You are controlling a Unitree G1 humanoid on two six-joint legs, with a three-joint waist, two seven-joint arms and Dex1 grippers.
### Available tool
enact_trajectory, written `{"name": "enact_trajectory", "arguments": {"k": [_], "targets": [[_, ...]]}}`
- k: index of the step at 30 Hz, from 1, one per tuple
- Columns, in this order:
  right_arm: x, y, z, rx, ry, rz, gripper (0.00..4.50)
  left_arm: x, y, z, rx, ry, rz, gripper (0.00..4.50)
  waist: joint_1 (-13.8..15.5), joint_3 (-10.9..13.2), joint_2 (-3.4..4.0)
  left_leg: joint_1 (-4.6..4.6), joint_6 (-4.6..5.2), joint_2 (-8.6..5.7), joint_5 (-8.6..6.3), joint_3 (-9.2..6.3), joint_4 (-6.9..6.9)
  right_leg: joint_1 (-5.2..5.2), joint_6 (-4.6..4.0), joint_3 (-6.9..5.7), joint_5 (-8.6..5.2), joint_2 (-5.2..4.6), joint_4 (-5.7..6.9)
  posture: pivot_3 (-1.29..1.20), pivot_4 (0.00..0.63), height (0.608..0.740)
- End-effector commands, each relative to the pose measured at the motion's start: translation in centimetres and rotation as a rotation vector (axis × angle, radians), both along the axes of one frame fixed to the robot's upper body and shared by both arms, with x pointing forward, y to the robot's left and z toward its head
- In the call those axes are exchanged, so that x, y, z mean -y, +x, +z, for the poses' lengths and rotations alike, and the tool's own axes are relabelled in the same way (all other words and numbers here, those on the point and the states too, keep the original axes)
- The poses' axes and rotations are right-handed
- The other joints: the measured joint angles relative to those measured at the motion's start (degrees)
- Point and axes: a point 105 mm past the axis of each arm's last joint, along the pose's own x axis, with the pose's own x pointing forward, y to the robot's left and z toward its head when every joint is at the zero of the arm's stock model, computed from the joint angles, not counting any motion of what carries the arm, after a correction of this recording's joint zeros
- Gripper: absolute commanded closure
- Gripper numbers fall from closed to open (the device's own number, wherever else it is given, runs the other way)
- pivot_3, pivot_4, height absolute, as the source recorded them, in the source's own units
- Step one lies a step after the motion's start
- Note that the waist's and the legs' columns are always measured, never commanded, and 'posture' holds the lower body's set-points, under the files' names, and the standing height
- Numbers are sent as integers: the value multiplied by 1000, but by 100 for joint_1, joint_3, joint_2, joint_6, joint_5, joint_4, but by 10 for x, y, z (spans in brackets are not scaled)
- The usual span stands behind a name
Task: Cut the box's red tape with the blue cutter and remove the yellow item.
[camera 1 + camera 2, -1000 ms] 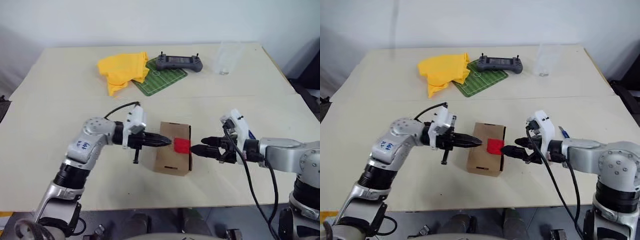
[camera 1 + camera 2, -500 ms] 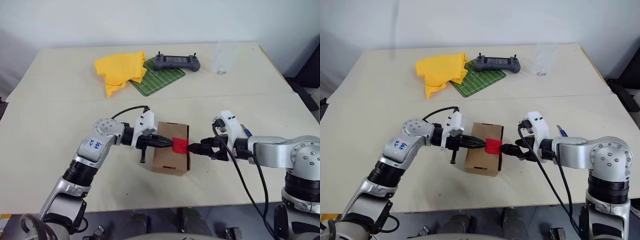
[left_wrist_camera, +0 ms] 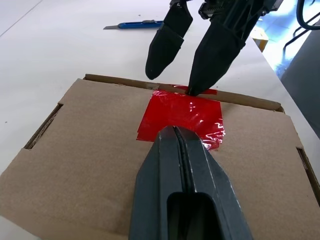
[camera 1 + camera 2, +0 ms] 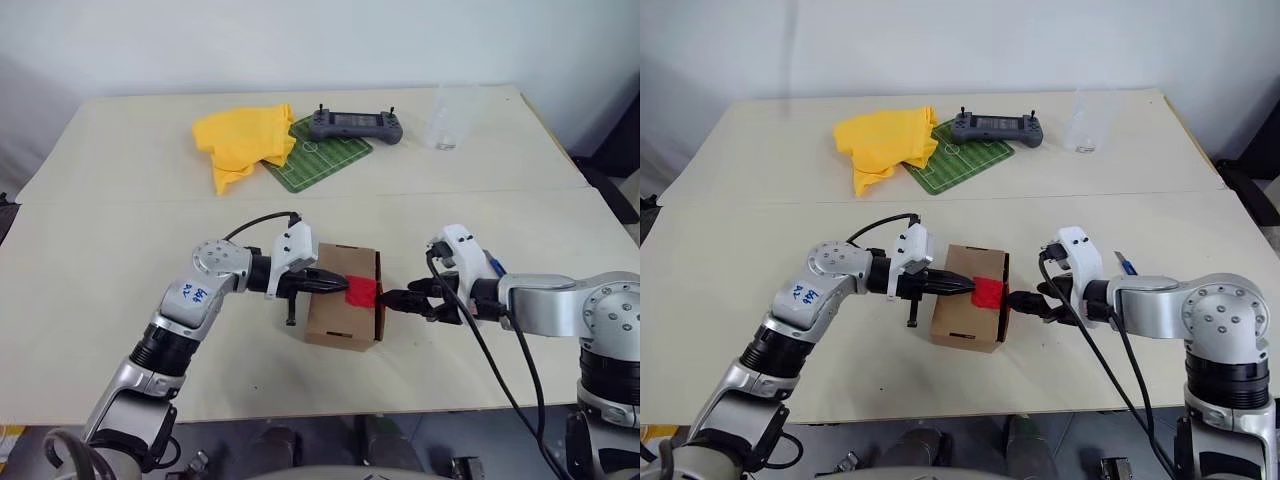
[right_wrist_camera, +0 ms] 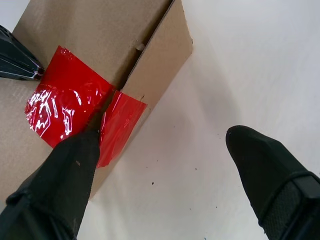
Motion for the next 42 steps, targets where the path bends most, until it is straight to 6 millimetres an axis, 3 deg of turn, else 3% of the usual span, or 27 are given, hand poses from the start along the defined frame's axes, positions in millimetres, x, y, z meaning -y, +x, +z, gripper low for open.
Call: {"name": "enact_trajectory", "arguments": {"k": [1, 7, 12, 21, 42], "targets": [[4, 6, -7, -16, -60, -44, 239, 1, -5, -7, -6, 23, -8, 4500, 3, 0, 0, 0, 0, 0, 0, 0, 0, 0, 0, 0, 0, 0, -1, 0, 150, 740], [-6, 9, -9, -18, -111, -5, 239, 4, -8, -12, -14, 32, -19, 4500, -11, -3, -3, 4, -1, 1, 1, 0, 0, 1, 0, 1, 0, 0, -9, 0, 150, 740], [5, 7, -12, 13, -272, 13, 239, 3, -8, -14, -19, 41, -12, 4500, -11, -12, -2, 14, -3, 2, 3, 6, 0, 3, 0, 6, 0, 1, -8, 0, 150, 740], [24, 7, -11, 14, -290, -31, 239, 2, -9, -17, -27, 52, -5, 4500, 117, -36, -33, 15, -1, 0, 4, 3, 0, 9, 0, 4, 0, 0, -13, 0, 150, 740], [40, 7, -15, 8, -289, -81, 239, 2, -12, -17, -41, 53, -6, 4500, 130, -47, -51, 9, -1, 1, 3, 2, -6, 3, 0, 3, 0, 0, -21, 0, 150, 740]]}}
